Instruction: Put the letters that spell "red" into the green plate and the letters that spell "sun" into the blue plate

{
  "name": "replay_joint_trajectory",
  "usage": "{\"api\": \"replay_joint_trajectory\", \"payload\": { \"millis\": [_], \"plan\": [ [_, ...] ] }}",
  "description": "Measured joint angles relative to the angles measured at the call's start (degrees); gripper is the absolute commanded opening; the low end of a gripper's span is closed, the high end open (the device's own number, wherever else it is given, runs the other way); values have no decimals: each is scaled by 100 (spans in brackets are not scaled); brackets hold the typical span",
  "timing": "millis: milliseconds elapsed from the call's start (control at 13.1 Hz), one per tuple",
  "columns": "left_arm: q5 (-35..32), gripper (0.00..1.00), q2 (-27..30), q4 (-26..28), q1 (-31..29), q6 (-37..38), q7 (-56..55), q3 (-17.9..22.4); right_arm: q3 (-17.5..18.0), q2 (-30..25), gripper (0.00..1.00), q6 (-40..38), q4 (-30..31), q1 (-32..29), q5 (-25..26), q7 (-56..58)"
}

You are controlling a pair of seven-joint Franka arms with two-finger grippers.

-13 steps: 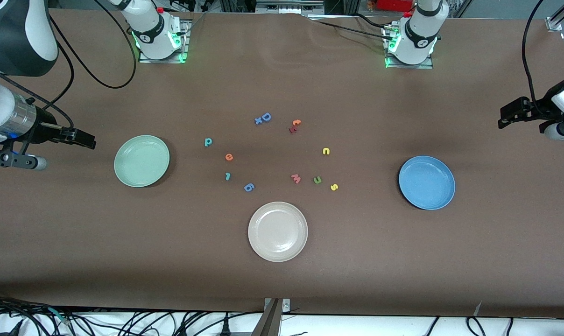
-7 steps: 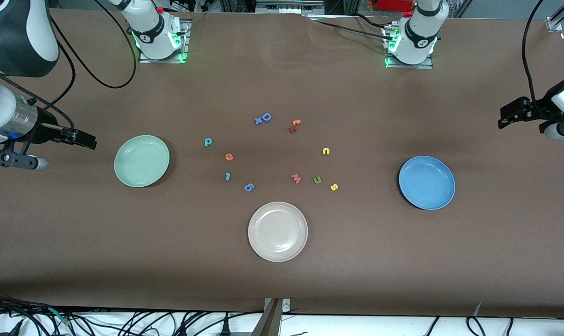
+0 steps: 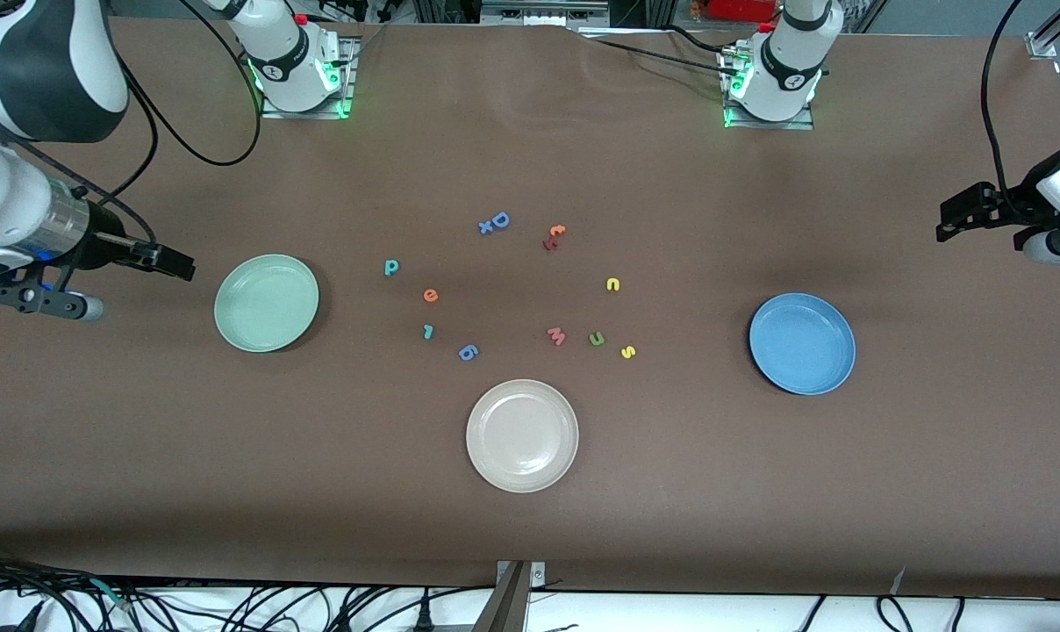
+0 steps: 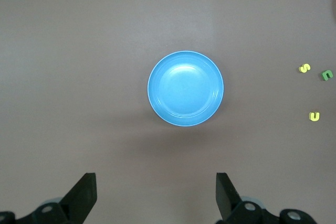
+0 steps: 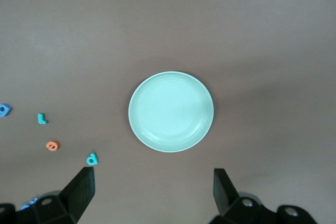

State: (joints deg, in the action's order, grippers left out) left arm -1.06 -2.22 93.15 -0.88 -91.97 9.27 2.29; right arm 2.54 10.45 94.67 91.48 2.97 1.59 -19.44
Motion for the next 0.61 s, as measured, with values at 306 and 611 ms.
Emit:
{"api": "replay_joint_trajectory", "payload": {
  "millis": [306, 611],
  "plan": [
    [0, 100, -3, 0, 1, 3, 0, 0, 40, 238, 100, 91, 23, 659, -33, -1051],
    [458, 100, -73, -17, 23, 0, 0, -9, 59, 636, 100, 757, 439, 1380, -254, -2039]
  ]
}}
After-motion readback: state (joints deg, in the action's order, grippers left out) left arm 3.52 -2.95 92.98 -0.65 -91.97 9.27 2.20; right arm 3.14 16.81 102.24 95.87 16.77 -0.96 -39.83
